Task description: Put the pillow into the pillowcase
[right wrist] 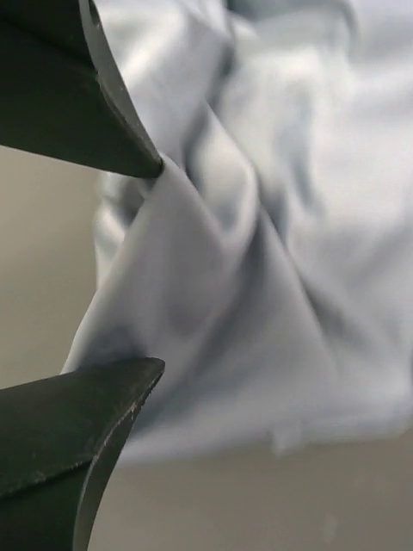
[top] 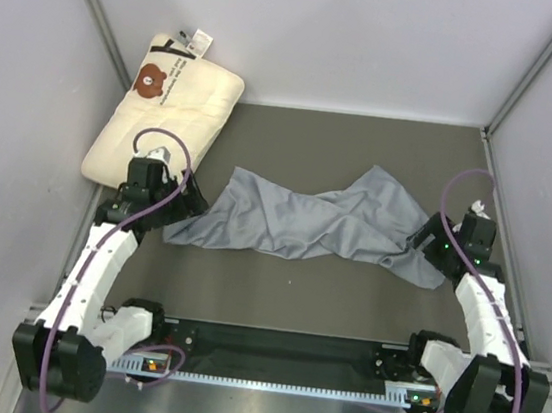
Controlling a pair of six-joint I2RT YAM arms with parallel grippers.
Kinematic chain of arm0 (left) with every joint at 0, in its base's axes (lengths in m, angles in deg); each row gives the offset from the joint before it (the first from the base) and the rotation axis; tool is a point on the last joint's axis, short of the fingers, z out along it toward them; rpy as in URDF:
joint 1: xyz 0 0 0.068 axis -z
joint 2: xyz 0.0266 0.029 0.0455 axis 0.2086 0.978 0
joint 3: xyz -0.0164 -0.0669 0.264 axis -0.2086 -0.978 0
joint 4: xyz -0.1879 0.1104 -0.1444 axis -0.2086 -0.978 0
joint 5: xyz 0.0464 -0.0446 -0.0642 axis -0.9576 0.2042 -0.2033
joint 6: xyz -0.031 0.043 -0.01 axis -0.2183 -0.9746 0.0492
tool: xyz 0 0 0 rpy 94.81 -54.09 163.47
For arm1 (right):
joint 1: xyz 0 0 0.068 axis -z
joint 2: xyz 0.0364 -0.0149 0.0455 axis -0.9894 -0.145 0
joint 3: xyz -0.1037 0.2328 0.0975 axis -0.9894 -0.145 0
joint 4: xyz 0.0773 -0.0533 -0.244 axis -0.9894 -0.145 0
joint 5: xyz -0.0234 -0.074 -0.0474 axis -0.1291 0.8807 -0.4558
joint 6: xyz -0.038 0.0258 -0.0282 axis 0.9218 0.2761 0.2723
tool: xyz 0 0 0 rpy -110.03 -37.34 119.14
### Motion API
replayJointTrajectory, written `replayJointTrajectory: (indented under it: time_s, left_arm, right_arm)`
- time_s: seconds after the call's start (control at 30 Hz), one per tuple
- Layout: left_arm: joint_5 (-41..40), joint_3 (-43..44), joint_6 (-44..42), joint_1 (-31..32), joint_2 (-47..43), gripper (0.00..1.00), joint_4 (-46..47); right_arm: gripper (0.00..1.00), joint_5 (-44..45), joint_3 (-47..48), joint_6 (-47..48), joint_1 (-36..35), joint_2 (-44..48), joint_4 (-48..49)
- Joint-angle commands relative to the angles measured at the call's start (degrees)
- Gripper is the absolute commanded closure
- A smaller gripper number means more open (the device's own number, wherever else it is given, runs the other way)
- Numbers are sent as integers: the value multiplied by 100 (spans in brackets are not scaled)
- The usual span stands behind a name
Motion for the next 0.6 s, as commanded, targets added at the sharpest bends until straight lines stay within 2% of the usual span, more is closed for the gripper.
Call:
replayJointTrajectory:
  time_s: [0.0, 0.07, 0.13, 0.17, 0.27, 0.33, 0.37, 0.47, 0.57]
  left_arm:
    - [-285, 231, -25, 62, -355, 10, -34]
    - [-6, 240, -43, 62, -154, 10, 97]
    - [285, 222, 27, 62, 214, 11, 299]
    - [443, 196, 36, 62, 329, 11, 396]
    - [664, 196, 45, 71, 655, 12, 677]
    - [656, 274, 1, 71, 848, 11, 748]
    - [655, 310, -17, 71, 901, 11, 740]
    - [673, 406, -43, 71, 1042, 12, 713]
    - [708, 380, -78, 71, 964, 12, 696]
  right_arm:
    - [13, -974, 489, 527, -512, 552, 483]
    - [13, -1239, 630, 606, -1168, 405, 728]
    - [13, -968, 1042, 676, -1820, 132, 756]
    - [13, -880, 1192, 720, -2319, -200, 765]
    - [13, -537, 1912, 930, -3146, -929, 677]
    - [13, -475, 2745, 1123, -3569, -1596, 624]
    - [12, -457, 2749, 1168, -3668, -1853, 624]
    - [15, -387, 3626, 1370, -3906, -2896, 370]
    - [21, -238, 4303, 1520, -4046, -3724, 88]
